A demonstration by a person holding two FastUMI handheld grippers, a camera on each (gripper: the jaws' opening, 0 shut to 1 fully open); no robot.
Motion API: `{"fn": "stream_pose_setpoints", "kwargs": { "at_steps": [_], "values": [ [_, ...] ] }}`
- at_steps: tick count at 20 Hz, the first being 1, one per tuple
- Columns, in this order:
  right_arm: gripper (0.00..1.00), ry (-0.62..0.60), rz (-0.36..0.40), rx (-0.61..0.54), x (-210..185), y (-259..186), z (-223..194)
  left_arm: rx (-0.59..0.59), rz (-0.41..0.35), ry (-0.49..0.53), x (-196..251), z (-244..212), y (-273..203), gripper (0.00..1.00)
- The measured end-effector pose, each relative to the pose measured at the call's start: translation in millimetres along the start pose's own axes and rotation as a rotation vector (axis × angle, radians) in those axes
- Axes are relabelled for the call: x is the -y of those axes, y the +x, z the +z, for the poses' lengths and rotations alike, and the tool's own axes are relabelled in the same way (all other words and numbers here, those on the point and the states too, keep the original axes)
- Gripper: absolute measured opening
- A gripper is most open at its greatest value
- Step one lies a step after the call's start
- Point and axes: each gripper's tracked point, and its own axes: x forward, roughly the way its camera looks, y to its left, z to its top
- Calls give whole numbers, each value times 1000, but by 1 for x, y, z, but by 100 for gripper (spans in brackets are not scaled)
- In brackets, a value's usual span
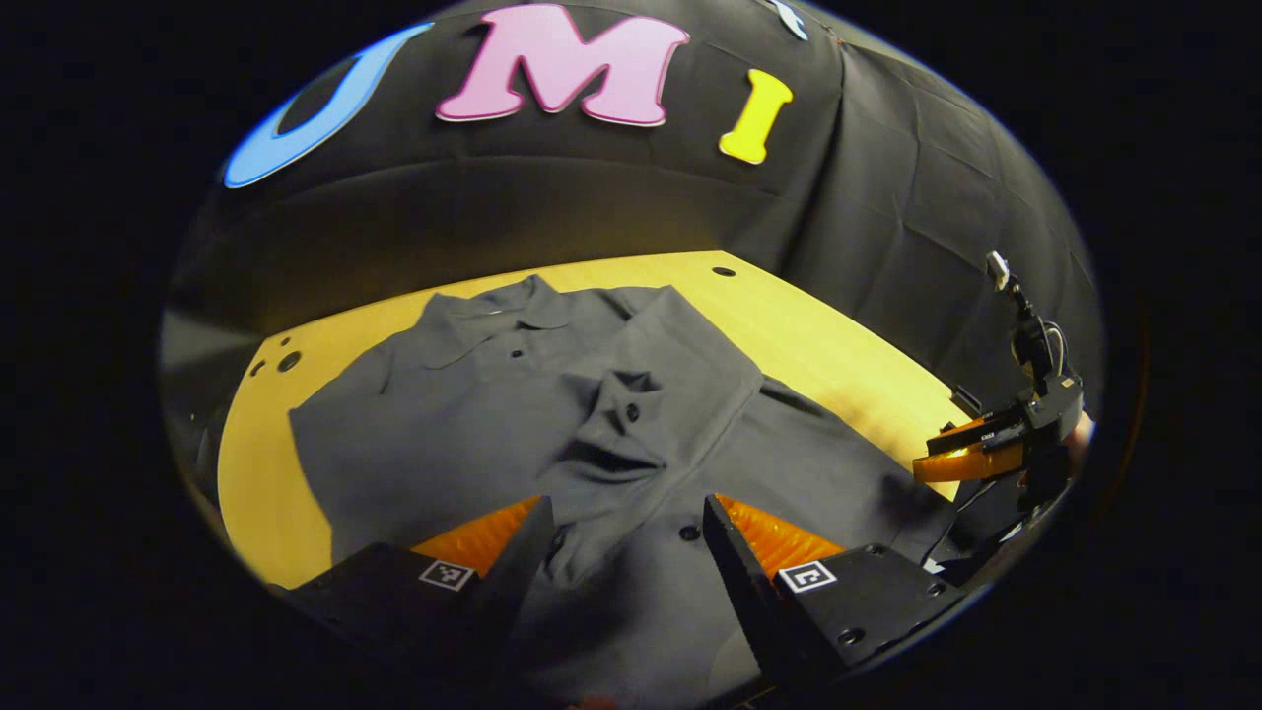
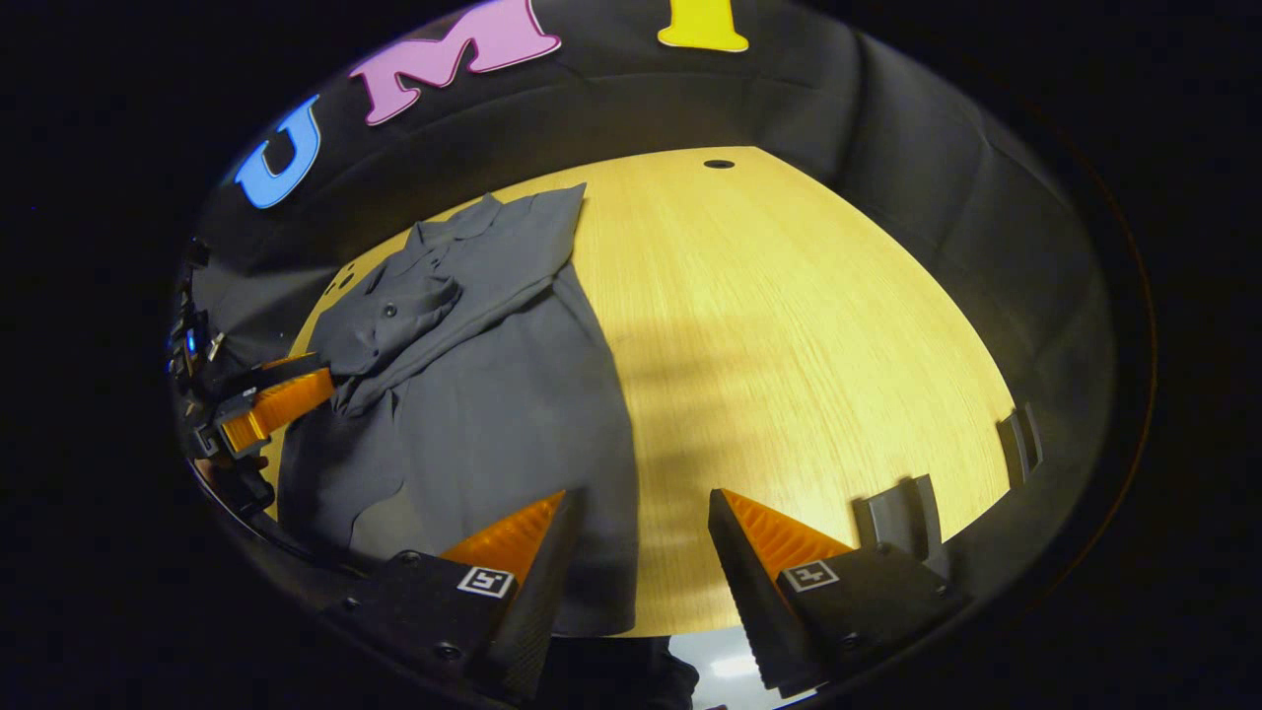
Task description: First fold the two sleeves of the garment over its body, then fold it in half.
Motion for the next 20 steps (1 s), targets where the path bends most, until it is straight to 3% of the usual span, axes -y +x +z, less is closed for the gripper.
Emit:
{"fn": "stream_pose_setpoints", "kwargs": {
  "at_steps": [1,3,4,6,10,20],
  "values": [
    [83,-6,3,-6,-2,-2,-3,-3,23,-2,-11,-6,-12,96],
    [83,-13,16,-20,-8,-4,-9,-20,69,-5,-31,-23,-38,92],
    [83,-19,22,-27,-11,-4,-12,-31,82,-16,-37,-32,-50,96],
    [83,-32,28,-42,-16,-6,-18,-55,104,-51,-48,-50,-70,93],
    [83,-60,37,-67,-24,-6,-27,-104,178,-107,-65,-89,-106,96],
    [83,-90,38,-112,-32,-7,-42,-239,331,-219,-91,-173,-159,96]
  ]
}}
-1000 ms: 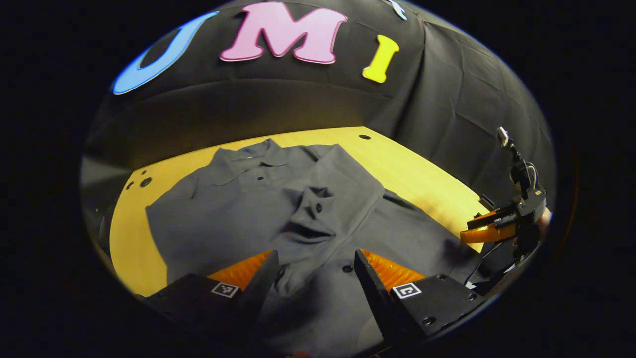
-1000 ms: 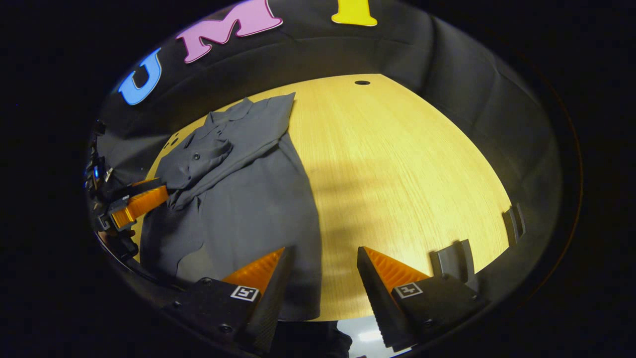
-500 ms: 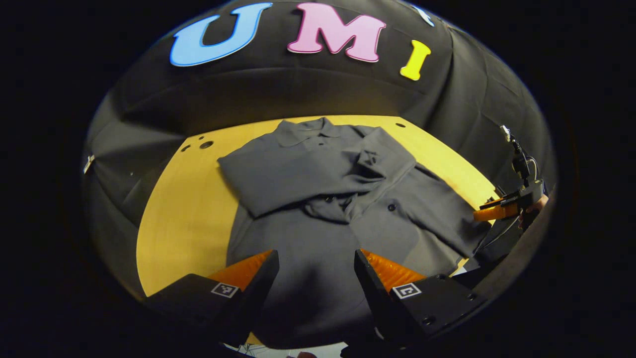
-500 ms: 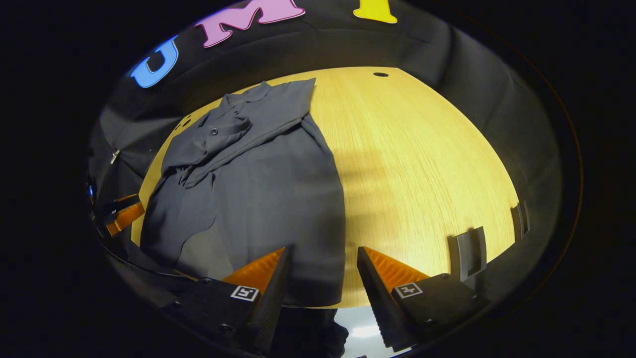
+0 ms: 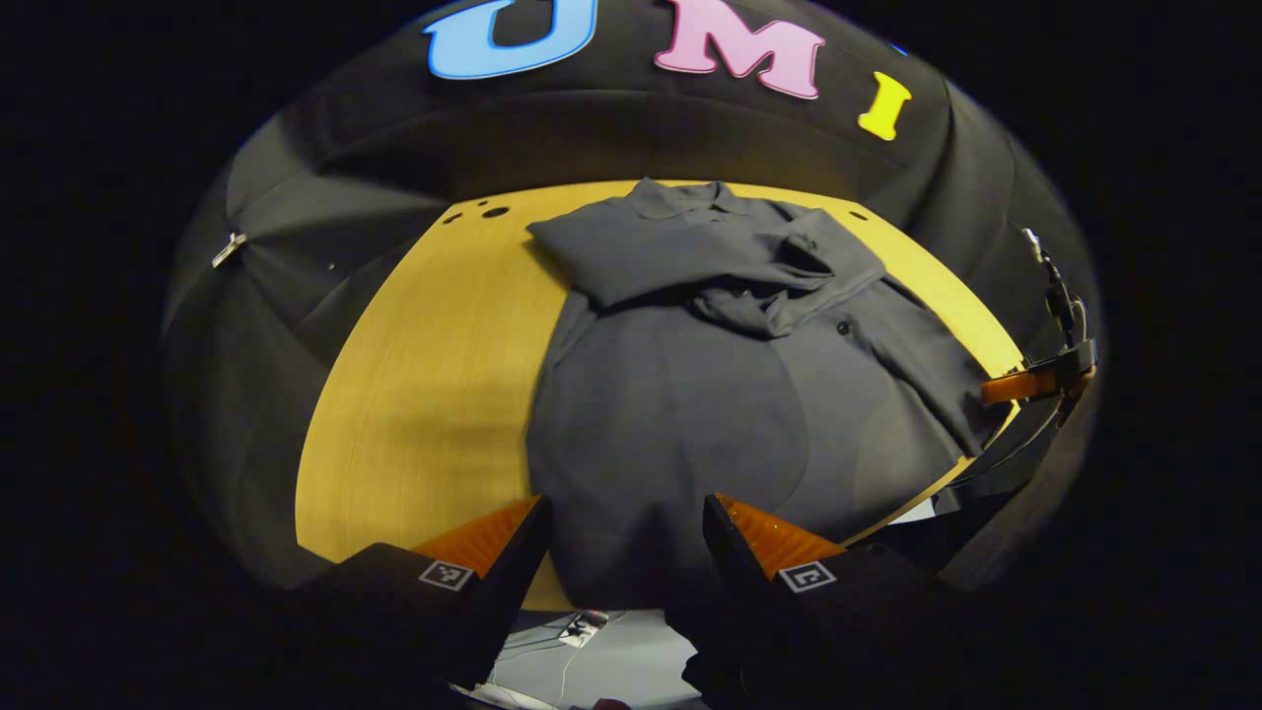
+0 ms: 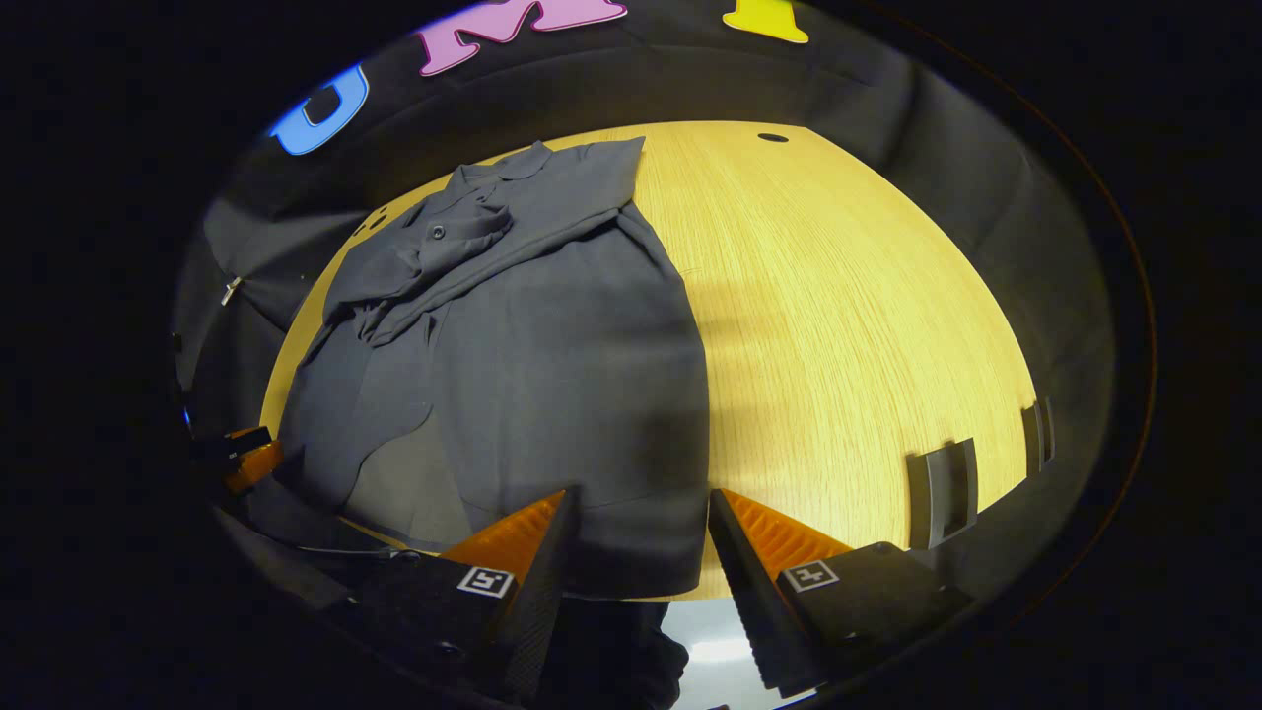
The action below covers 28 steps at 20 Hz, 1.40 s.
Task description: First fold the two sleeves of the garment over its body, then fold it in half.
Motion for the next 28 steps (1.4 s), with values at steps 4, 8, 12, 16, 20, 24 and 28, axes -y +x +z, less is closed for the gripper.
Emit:
{"fn": "stream_pose_setpoints", "kwargs": {
  "at_steps": [4,8,12,16,20,24,28],
  "values": [
    [83,-11,-2,-12,-1,3,-1,-60,28,-32,-9,-22,4,96],
    [83,-36,-27,-41,1,9,-5,-110,35,-38,-9,-33,9,96],
    [83,-121,-67,-48,1,14,-5,-110,18,-19,-8,-33,13,97],
    [71,-123,-65,-69,-4,17,-7,-93,-32,32,5,-26,20,80],
    [11,-171,34,-134,-19,15,-3,-98,-50,-12,13,-9,34,7],
    [5,-65,111,-37,-36,1,18,-104,-83,-74,15,12,25,6],
    [5,-27,152,100,-41,-30,61,12,-89,-119,11,63,1,6]
  ]
}}
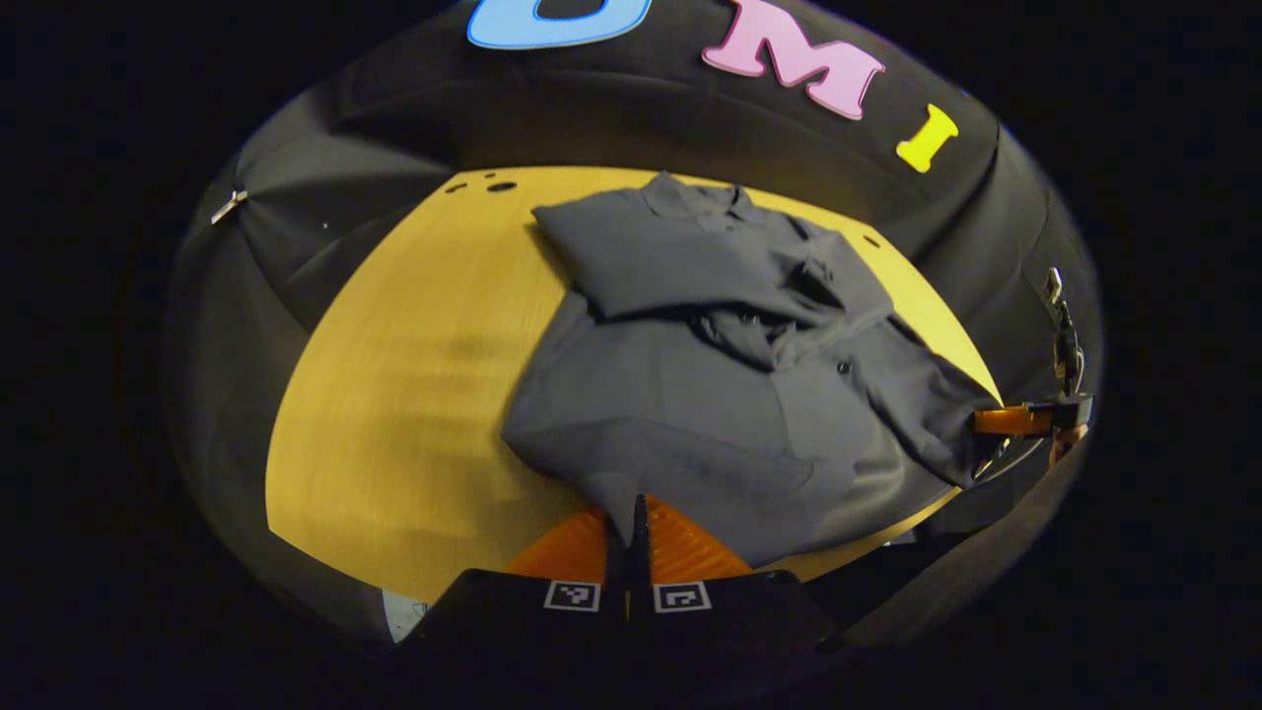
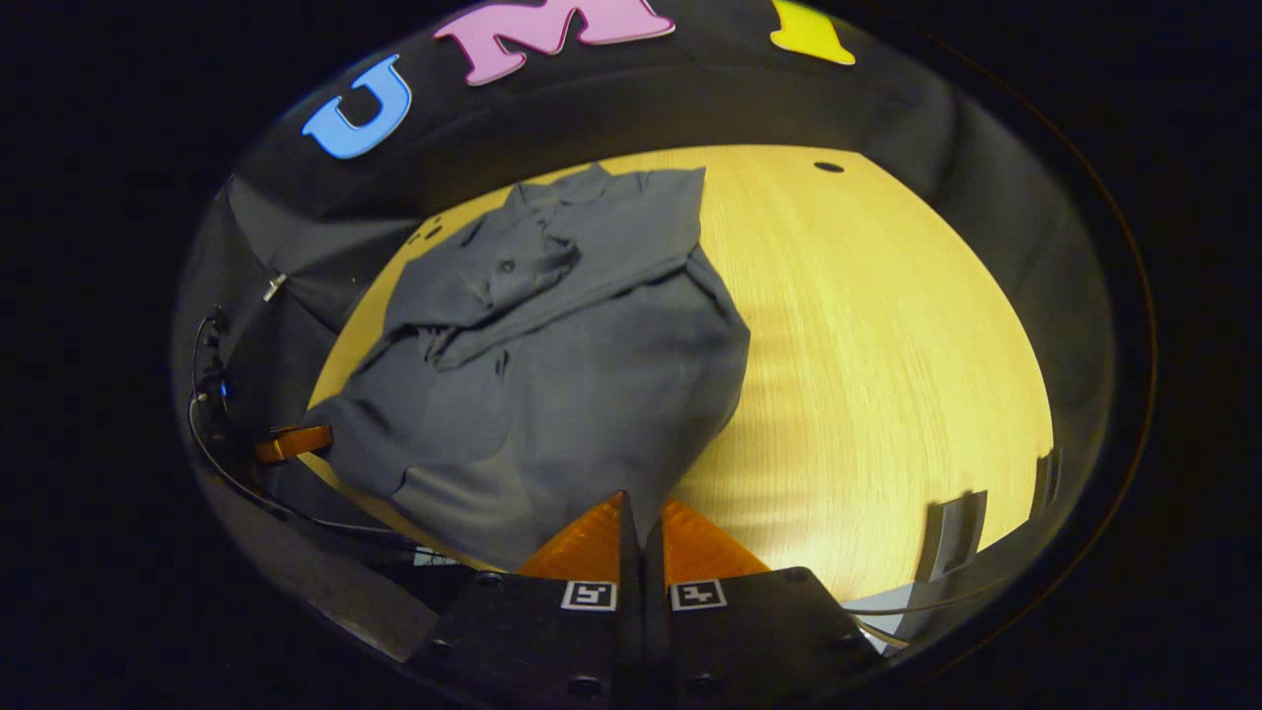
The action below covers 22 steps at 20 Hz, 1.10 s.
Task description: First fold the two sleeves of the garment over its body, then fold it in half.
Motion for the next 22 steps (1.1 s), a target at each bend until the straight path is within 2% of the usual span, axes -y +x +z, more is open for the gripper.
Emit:
{"fn": "stream_pose_setpoints", "kwargs": {
  "at_steps": [1,2,5,13,17,22],
  "values": [
    [5,7,6,31,-1,-5,14,30,-7,-7,2,15,-3,2],
    [5,14,13,63,-3,-9,29,59,-12,-14,3,31,-7,6],
    [5,40,25,160,-4,-16,78,135,-30,-26,4,79,-11,6],
    [5,-5,33,380,-5,-25,196,320,-51,-10,0,198,-9,5],
    [5,41,42,452,-3,-9,235,369,-38,-12,-11,236,4,5],
    [5,88,33,495,4,22,273,419,-19,-69,-20,269,28,5]
  ]
}}
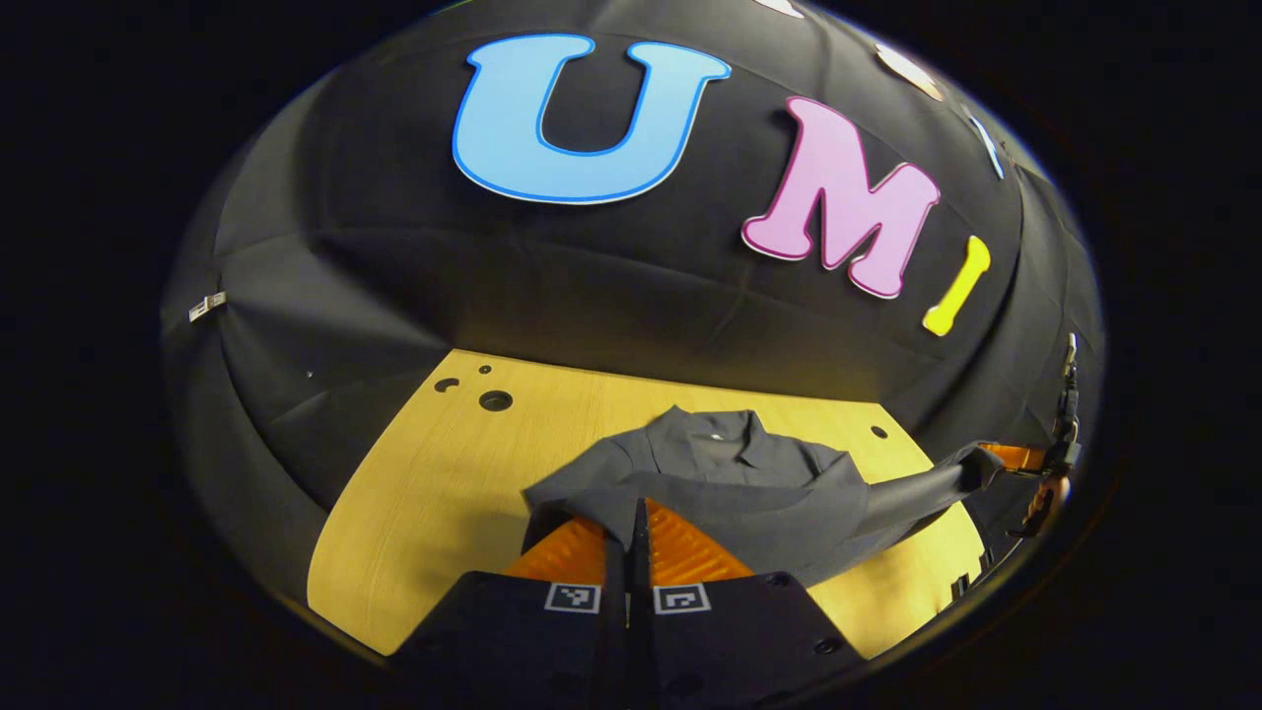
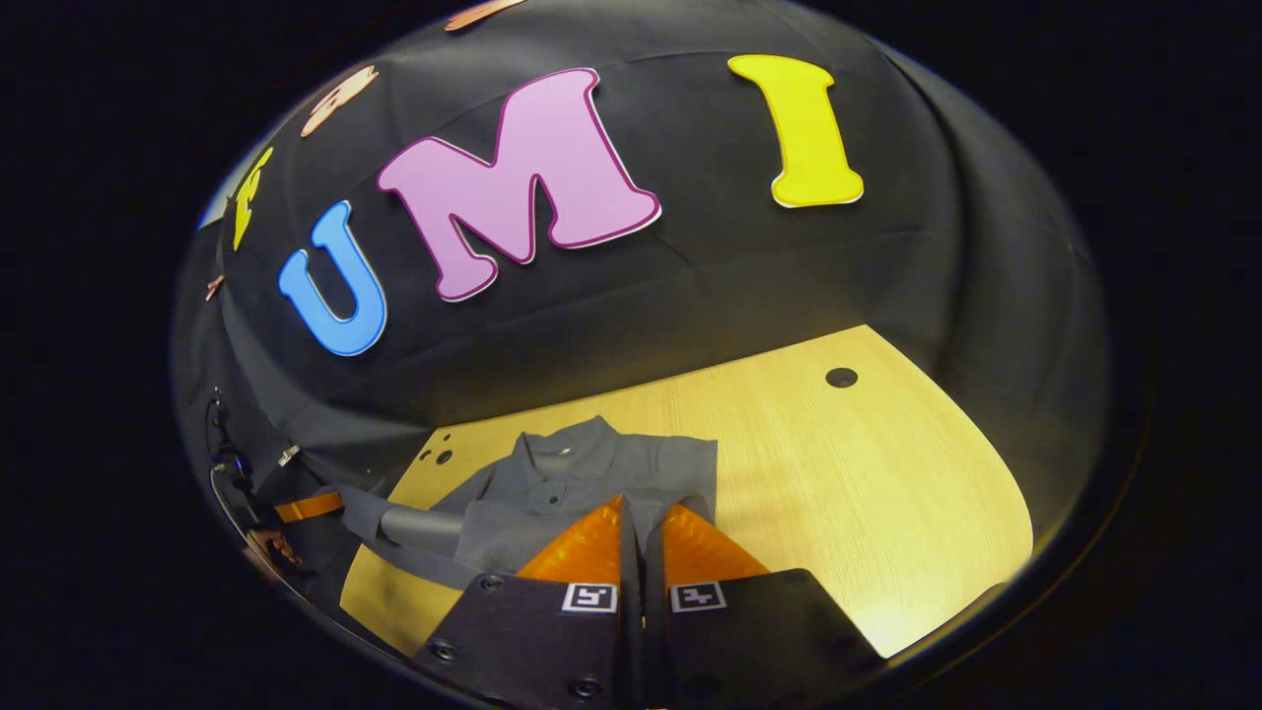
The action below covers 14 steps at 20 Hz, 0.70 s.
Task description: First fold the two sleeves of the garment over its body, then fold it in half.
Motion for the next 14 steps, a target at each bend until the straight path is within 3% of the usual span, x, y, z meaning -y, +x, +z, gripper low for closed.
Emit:
{"fn": "stream_pose_setpoints", "kwargs": {
  "at_steps": [2,3,14],
  "values": [
    [5,-24,-1,-4,1,20,3,1,14,-8,-3,3,15,2],
    [5,-38,0,-4,0,33,5,1,22,-9,-6,5,24,5],
    [5,-63,13,-8,13,128,10,18,78,58,-22,11,102,5]
  ]
}}
